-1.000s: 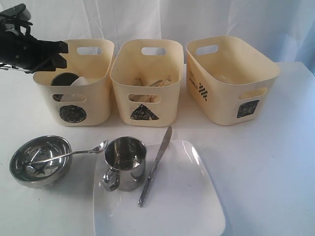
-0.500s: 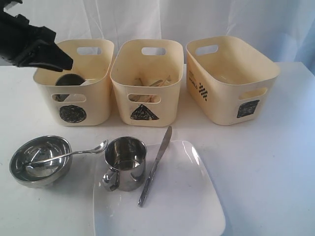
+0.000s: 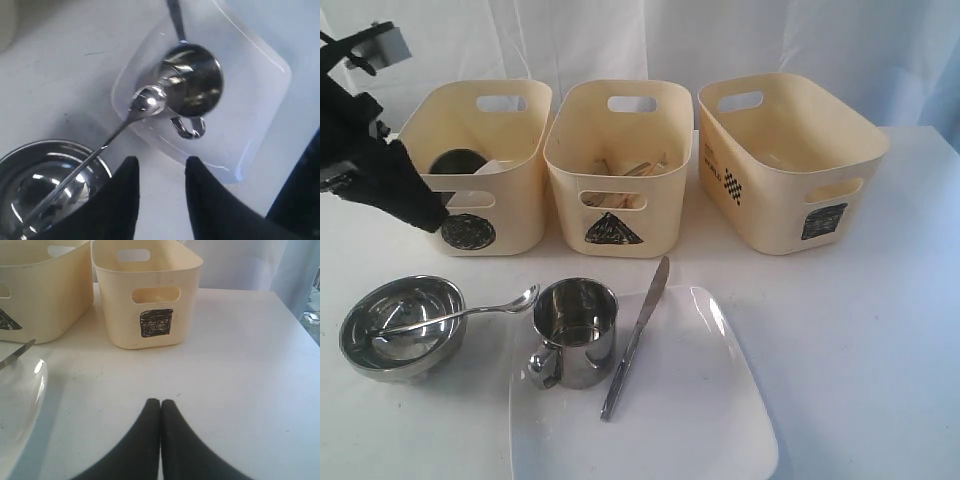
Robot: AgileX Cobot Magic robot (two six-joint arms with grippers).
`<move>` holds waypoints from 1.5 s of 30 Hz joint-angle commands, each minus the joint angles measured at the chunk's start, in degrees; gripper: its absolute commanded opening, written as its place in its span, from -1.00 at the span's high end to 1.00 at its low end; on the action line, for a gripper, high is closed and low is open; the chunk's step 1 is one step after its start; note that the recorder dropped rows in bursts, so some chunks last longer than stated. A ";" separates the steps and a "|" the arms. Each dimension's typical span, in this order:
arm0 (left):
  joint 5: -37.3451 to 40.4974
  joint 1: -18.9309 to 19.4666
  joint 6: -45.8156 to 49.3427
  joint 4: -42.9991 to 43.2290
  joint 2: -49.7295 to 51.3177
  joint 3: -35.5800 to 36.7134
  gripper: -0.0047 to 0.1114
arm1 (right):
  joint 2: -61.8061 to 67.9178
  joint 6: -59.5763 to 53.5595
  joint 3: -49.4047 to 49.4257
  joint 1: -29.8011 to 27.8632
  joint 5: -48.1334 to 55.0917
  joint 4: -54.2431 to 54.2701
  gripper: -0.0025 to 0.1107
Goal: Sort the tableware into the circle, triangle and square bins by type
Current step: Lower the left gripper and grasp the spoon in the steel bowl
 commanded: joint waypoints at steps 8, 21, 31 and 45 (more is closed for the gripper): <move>5.30 -8.72 18.39 7.08 -0.25 0.02 -0.15 | -0.20 0.24 0.33 -0.39 -0.47 -0.40 0.96; 3.36 -9.95 26.82 8.59 9.79 0.02 -0.14 | -0.20 0.24 0.33 -0.39 -0.47 -0.40 0.96; -2.99 -9.95 30.03 8.23 16.73 0.02 -0.14 | -0.20 0.24 0.33 -0.39 -0.47 -0.40 0.96; -6.11 -9.95 30.54 8.23 20.81 0.02 0.92 | -0.20 0.24 0.33 -0.39 -0.47 -0.40 0.96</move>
